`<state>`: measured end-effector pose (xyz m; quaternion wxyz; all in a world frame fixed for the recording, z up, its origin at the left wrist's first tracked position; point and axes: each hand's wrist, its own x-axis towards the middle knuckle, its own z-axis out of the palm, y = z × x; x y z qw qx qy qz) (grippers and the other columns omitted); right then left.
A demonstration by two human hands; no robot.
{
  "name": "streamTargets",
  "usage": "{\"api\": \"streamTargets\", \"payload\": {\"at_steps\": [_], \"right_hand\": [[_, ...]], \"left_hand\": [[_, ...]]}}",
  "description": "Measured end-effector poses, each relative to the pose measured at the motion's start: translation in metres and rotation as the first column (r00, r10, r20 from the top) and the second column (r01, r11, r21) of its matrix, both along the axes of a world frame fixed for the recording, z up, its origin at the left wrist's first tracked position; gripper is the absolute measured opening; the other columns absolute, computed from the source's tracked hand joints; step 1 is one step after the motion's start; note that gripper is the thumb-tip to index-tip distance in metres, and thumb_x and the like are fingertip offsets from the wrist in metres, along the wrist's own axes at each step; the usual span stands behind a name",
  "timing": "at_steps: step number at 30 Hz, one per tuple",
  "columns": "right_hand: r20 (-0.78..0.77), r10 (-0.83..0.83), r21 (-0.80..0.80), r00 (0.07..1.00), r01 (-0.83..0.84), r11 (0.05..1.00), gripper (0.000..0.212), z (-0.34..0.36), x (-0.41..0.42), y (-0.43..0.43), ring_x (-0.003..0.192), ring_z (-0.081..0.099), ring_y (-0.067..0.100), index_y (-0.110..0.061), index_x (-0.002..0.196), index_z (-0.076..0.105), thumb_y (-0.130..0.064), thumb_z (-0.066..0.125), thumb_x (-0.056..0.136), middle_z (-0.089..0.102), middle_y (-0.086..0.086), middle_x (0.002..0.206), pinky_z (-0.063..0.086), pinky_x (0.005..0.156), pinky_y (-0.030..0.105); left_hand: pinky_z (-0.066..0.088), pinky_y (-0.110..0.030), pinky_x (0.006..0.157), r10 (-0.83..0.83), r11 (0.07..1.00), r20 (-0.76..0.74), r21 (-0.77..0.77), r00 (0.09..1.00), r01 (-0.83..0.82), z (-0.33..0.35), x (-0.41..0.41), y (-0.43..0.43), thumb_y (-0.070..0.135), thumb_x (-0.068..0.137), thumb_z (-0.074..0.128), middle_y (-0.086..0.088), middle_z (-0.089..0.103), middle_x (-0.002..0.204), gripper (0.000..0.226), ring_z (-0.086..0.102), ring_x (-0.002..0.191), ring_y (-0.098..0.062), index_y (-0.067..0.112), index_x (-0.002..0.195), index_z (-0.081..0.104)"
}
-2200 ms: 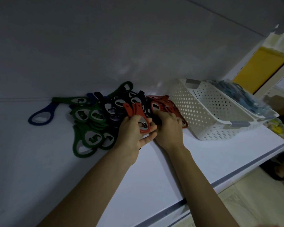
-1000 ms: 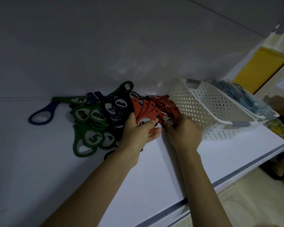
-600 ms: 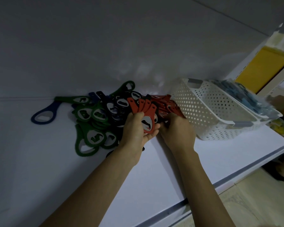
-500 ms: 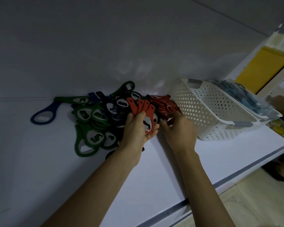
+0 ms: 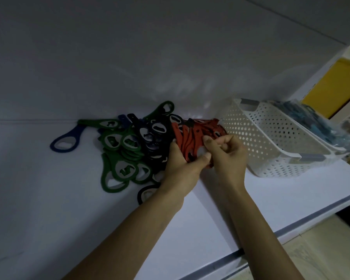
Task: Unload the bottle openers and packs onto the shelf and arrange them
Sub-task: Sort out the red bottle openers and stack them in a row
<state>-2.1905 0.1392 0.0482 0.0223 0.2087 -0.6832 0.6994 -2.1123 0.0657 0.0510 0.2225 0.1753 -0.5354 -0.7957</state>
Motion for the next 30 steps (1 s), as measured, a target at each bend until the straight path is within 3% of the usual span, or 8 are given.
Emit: {"api": "streamTargets", "payload": {"at_steps": [4, 8, 11, 14, 20, 22, 25, 30], "right_hand": [[-0.188, -0.032, 0.046, 0.982, 0.041, 0.998, 0.022, 0.0, 0.0, -0.002, 0.061, 0.057, 0.017, -0.014, 0.069, 0.06, -0.026, 0.075, 0.081, 0.062, 0.0, 0.065, 0.049, 0.06, 0.035], [0.1, 0.218, 0.05, 0.971, -0.224, 0.973, 0.049, 0.0, 0.002, -0.005, 0.088, 0.07, 0.016, -0.021, 0.098, 0.07, -0.062, 0.069, 0.071, 0.073, 0.0, 0.091, 0.056, 0.075, 0.028], [0.191, 0.317, -0.037, 0.929, -0.316, 0.948, 0.02, 0.0, 0.006, -0.008, 0.085, 0.072, 0.016, -0.025, 0.086, 0.074, -0.042, 0.074, 0.077, 0.074, 0.001, 0.085, 0.055, 0.07, 0.025], [0.109, 0.283, -0.073, 0.953, -0.277, 0.958, 0.015, 0.005, 0.011, -0.01, 0.094, 0.07, 0.011, -0.016, 0.095, 0.074, -0.014, 0.062, 0.087, 0.075, 0.001, 0.096, 0.053, 0.074, 0.016], [0.095, 0.28, -0.137, 0.955, -0.266, 0.954, 0.022, 0.046, 0.036, -0.03, 0.086, 0.071, 0.019, -0.009, 0.08, 0.069, -0.014, 0.053, 0.094, 0.075, 0.006, 0.089, 0.056, 0.078, 0.028], [0.076, 0.32, -0.212, 0.944, -0.298, 0.931, 0.02, 0.056, 0.058, -0.046, 0.082, 0.072, 0.018, -0.013, 0.078, 0.068, -0.016, 0.054, 0.093, 0.075, 0.006, 0.086, 0.057, 0.077, 0.029], [0.014, 0.377, -0.18, 0.926, -0.368, 0.912, 0.006, 0.056, 0.106, -0.077, 0.087, 0.07, 0.022, -0.021, 0.083, 0.068, -0.016, 0.065, 0.084, 0.073, 0.011, 0.092, 0.057, 0.083, 0.034], [-0.042, 0.485, -0.204, 0.873, -0.483, 0.852, 0.01, 0.062, 0.158, -0.117, 0.072, 0.071, 0.021, -0.007, 0.085, 0.066, -0.016, 0.07, 0.084, 0.072, 0.012, 0.079, 0.059, 0.071, 0.033]], "left_hand": [[0.056, -0.032, 0.084, -0.015, 0.999, -0.043, 0.049, 0.999, 0.017, -0.002, -0.001, 0.004, 0.0, 0.09, 0.056, 0.001, 0.064, 0.118, 0.054, 0.064, 0.104, -0.011, 0.024, 0.136, 0.043], [0.058, -0.031, 0.077, -0.047, 0.986, -0.048, -0.163, 0.998, 0.038, -0.004, 0.001, 0.002, 0.013, 0.094, 0.054, 0.011, 0.065, 0.109, 0.038, 0.066, 0.095, -0.003, 0.034, 0.125, 0.048], [0.058, -0.032, 0.079, -0.041, 0.876, 0.072, -0.478, 0.997, 0.071, -0.009, 0.001, 0.001, 0.011, 0.091, 0.05, 0.007, 0.064, 0.107, 0.045, 0.064, 0.095, -0.007, 0.032, 0.131, 0.043], [0.055, -0.043, 0.085, -0.083, 0.854, 0.17, -0.496, 0.982, 0.158, -0.007, 0.003, -0.002, 0.008, 0.087, 0.05, -0.004, 0.063, 0.109, 0.045, 0.063, 0.099, -0.019, 0.021, 0.13, 0.043], [0.047, -0.046, 0.093, -0.08, 0.995, -0.085, 0.053, 0.993, 0.085, 0.022, 0.026, -0.018, 0.02, 0.07, 0.049, -0.014, 0.064, 0.1, 0.036, 0.06, 0.097, -0.026, 0.018, 0.103, 0.062], [0.047, -0.042, 0.094, 0.009, 0.953, -0.186, 0.3, 0.983, 0.048, 0.029, 0.039, -0.031, 0.029, 0.086, 0.045, -0.012, 0.068, 0.104, 0.032, 0.062, 0.1, -0.025, 0.013, 0.102, 0.067], [0.057, -0.029, 0.068, 0.137, 0.787, -0.32, 0.61, 0.937, 0.093, 0.033, 0.063, -0.049, 0.035, 0.097, 0.038, -0.01, 0.072, 0.087, 0.04, 0.07, 0.081, -0.022, 0.008, 0.099, 0.067], [0.055, -0.026, 0.051, 0.324, 0.742, -0.293, 0.668, 0.9, -0.049, 0.031, 0.121, -0.084, 0.027, 0.098, 0.038, -0.007, 0.07, 0.066, 0.038, 0.069, 0.058, -0.018, 0.009, 0.083, 0.067]]}}
